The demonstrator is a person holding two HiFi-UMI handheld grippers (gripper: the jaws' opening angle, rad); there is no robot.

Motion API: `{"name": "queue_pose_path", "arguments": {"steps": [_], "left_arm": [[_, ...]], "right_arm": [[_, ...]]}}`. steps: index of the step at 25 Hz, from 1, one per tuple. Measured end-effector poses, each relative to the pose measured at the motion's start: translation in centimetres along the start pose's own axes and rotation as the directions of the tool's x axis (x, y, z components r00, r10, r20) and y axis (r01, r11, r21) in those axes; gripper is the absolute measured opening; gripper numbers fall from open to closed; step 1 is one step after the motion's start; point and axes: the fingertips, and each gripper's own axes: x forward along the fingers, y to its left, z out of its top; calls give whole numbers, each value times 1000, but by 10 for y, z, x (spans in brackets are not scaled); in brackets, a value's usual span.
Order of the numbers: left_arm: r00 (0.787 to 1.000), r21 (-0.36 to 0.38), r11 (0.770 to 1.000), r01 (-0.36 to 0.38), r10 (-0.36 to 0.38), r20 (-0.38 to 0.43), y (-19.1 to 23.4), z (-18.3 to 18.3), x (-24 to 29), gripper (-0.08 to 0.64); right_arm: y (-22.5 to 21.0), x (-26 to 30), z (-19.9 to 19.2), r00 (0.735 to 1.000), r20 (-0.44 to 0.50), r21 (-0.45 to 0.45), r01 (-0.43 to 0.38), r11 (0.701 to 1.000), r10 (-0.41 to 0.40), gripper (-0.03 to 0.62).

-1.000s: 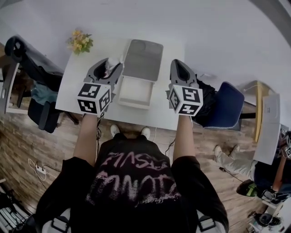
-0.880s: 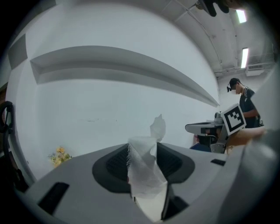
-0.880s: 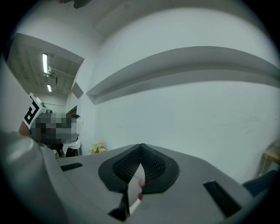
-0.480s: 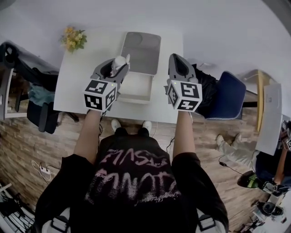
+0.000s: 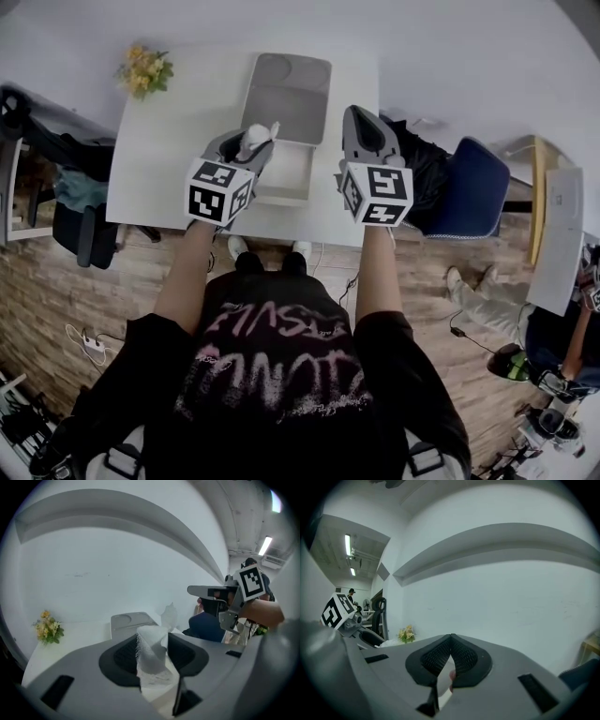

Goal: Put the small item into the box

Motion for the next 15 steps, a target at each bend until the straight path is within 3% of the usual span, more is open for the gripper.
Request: {"name": "queue_pose_path", "arguments": {"steps": [8,15], "left_arm": [[990,-16,999,37,-39,-133,-10,-44,19,176],[968,27,998,62,-54,-246,-18,-73,35,178]], "right_arm": [[-1,-3,-12,1000,-18,4,-2,1000,2,9],[0,-4,-29,999,-46,10,-10,1000,10,9]]}}
